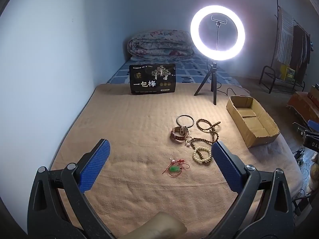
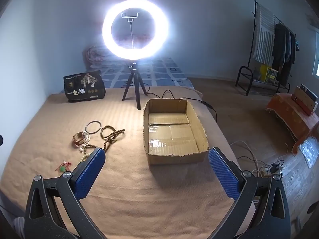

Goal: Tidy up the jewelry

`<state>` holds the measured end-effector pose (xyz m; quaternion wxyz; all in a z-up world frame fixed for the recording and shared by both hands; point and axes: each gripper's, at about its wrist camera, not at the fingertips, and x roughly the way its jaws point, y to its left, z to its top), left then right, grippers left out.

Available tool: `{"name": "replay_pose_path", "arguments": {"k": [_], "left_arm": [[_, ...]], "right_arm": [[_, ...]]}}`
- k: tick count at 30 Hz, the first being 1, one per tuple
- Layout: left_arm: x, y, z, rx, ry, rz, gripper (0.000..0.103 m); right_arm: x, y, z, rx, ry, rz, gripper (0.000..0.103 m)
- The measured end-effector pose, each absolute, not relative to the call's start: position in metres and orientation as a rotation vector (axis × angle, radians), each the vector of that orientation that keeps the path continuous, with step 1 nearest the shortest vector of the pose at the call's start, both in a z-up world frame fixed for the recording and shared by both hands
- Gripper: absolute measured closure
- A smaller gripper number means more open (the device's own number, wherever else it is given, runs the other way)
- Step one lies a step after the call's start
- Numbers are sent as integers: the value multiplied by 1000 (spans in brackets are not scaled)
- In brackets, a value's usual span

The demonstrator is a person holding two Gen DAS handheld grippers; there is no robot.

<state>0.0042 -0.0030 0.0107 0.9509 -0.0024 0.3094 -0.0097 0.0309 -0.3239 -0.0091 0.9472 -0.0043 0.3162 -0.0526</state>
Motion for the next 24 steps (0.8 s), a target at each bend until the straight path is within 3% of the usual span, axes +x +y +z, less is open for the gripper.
{"name": "replay_pose_path", "arguments": {"k": [24], "left_arm": [[2, -7, 22, -13, 617, -31, 0]], "right_arm": [[30, -322, -6, -5, 639, -101, 0]]}}
